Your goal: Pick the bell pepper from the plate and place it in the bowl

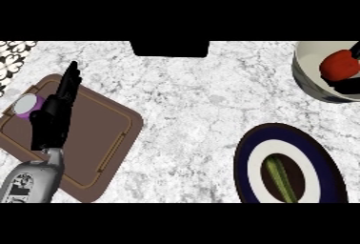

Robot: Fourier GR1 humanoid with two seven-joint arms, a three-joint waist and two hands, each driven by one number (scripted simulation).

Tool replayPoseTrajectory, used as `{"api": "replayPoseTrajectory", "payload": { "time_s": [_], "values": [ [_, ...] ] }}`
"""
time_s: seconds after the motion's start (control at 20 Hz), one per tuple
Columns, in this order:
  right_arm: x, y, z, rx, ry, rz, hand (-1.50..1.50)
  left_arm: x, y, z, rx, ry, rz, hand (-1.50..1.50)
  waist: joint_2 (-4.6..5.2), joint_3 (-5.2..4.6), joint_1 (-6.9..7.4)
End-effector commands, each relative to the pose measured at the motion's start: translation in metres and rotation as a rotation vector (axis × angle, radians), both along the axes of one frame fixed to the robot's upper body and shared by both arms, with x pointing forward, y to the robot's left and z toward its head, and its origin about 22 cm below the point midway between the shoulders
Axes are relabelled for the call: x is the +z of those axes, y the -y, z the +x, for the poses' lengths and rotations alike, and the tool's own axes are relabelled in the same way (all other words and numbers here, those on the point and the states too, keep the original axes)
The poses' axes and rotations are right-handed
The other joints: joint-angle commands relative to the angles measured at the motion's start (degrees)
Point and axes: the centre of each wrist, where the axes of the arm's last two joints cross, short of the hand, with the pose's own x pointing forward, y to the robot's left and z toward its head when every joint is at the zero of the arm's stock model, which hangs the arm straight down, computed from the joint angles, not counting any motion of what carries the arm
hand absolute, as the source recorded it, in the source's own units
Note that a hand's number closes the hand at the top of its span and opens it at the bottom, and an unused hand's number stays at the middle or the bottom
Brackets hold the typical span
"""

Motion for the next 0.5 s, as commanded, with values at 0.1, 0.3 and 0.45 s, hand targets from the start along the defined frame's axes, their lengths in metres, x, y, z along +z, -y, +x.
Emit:
{"api": "replayPoseTrajectory", "payload": {
  "time_s": [0.1,0.3,0.45],
  "values": [
    [-0.033,0.018,0.025,-0.108,0.028,-0.172,1.5,0.004,0.002,0.002,-0.024,0.007,-0.016,0.0,0.54,0.08,1.6],
    [-0.048,0.035,0.03,-0.16,-0.003,-0.168,1.5,0.007,0.014,0.013,-0.017,0.023,-0.018,0.0,0.91,0.15,1.63],
    [-0.039,0.038,0.039,-0.169,-0.051,-0.012,1.5,0.021,0.019,0.015,-0.06,0.013,0.007,0.0,1.24,0.28,2.88]
  ]
}}
